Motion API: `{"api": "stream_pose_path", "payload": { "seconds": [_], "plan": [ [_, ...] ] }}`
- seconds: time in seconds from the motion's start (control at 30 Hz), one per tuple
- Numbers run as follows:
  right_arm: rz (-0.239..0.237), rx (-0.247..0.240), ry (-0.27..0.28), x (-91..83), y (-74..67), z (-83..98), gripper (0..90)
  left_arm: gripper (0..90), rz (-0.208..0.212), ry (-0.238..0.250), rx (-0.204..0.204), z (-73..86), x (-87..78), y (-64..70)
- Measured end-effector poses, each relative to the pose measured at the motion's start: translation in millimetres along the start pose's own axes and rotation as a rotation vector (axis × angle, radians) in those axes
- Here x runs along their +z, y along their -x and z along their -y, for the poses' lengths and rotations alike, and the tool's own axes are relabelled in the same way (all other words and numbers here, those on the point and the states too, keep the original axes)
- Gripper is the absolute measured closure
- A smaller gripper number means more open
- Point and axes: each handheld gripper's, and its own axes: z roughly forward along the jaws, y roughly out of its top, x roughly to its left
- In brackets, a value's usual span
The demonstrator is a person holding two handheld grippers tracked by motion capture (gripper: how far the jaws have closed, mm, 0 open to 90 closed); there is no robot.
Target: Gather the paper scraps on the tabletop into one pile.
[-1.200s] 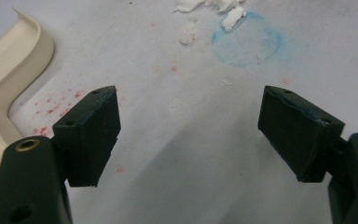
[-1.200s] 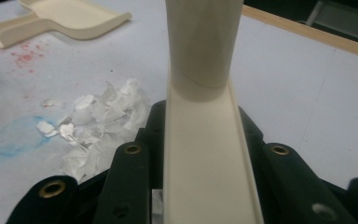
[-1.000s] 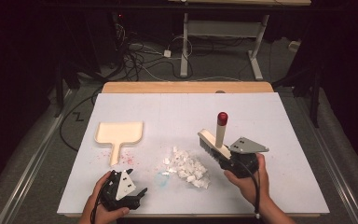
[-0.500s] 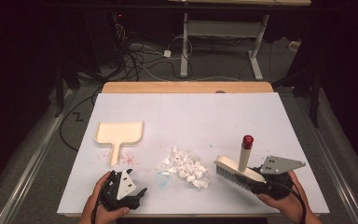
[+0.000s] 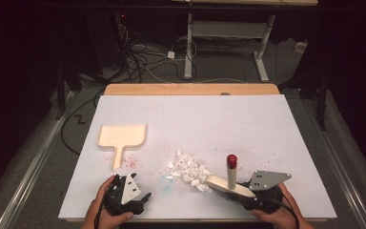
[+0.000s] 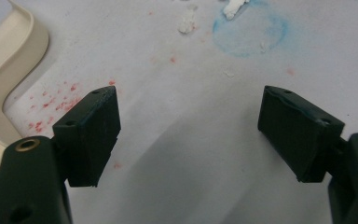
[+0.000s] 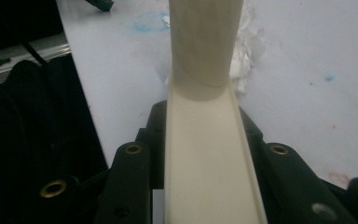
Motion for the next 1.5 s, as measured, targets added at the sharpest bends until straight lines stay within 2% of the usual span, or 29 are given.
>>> {"api": "stream_pose_path", "payload": {
  "seconds": [0.07,0.23,0.27,0.37,0.47,0.63,0.67,0.77,0.8,0.87,1.03,1.13,1.17,1.27,1.33,1.37,1.4,1.5],
  "plan": [
    [-0.004,-0.008,0.001,11.1,0.5,-9.4,67.7,20.4,0.001,0.002,-0.003,-1.3,1.1,0.1],
    [-0.011,-0.029,-0.005,23.7,0.4,-21.8,67.7,20.8,0.004,0.006,0.006,-3.3,2.9,1.8],
    [-0.018,-0.041,0.0,27.4,1.3,-25.3,67.7,20.8,0.006,0.008,0.002,-2.8,2.9,1.5],
    [-0.02,-0.036,0.018,35.8,2.4,-33.9,67.7,20.8,0.004,0.006,0.002,-1.9,2.0,1.4],
    [-0.009,-0.064,0.038,47.6,5.7,-47.0,67.7,20.8,0.004,0.006,0.0,-1.1,1.3,1.1],
    [0.0,-0.068,0.055,55.4,9.3,-54.8,67.7,20.8,0.001,0.006,0.0,0.0,0.5,0.6],
    [-0.003,-0.054,0.061,55.9,9.1,-55.5,67.7,20.8,0.001,0.007,-0.001,0.2,0.4,0.6],
    [-0.006,-0.075,0.069,52.3,8.1,-55.2,67.7,20.8,-0.003,0.009,0.0,1.5,-1.2,0.4],
    [0.002,-0.081,0.093,43.8,5.2,-55.4,67.7,20.8,-0.007,0.012,-0.002,2.0,-2.3,-0.1],
    [0.004,-0.079,0.104,40.4,4.5,-55.9,67.7,20.7,-0.014,0.021,-0.007,2.6,-4.6,-0.7],
    [0.013,-0.074,0.188,13.9,-2.0,-62.2,67.7,20.4,-0.036,0.054,-0.029,2.6,-10.3,-4.1],
    [0.004,-0.074,0.232,9.1,-8.0,-67.3,67.7,20.4,-0.054,0.072,-0.042,2.9,-13.7,-6.8],
    [-0.035,-0.06,0.252,15.3,-13.7,-70.6,67.7,20.3,-0.056,0.081,-0.046,3.4,-15.7,-8.2],
    [-0.064,-0.066,0.251,26.9,-20.1,-72.1,67.7,19.8,-0.092,0.119,-0.067,4.6,-22.1,-13.8],
    [-0.111,-0.081,0.216,47.6,-28.4,-73.8,67.7,19.8,-0.126,0.152,-0.113,7.2,-28.7,-18.8],
    [-0.134,-0.097,0.189,67.2,-35.0,-74.3,67.7,19.8,-0.151,0.182,-0.143,9.0,-33.5,-23.2],
    [-0.134,-0.097,0.189,67.2,-35.0,-74.3,67.7,19.8,-0.151,0.182,-0.143,9.0,-33.5,-23.2],
    [-0.186,-0.086,0.145,93.5,-41.1,-74.5,67.7,19.8,-0.177,0.221,-0.187,12.9,-39.9,-29.4]
  ]
}}
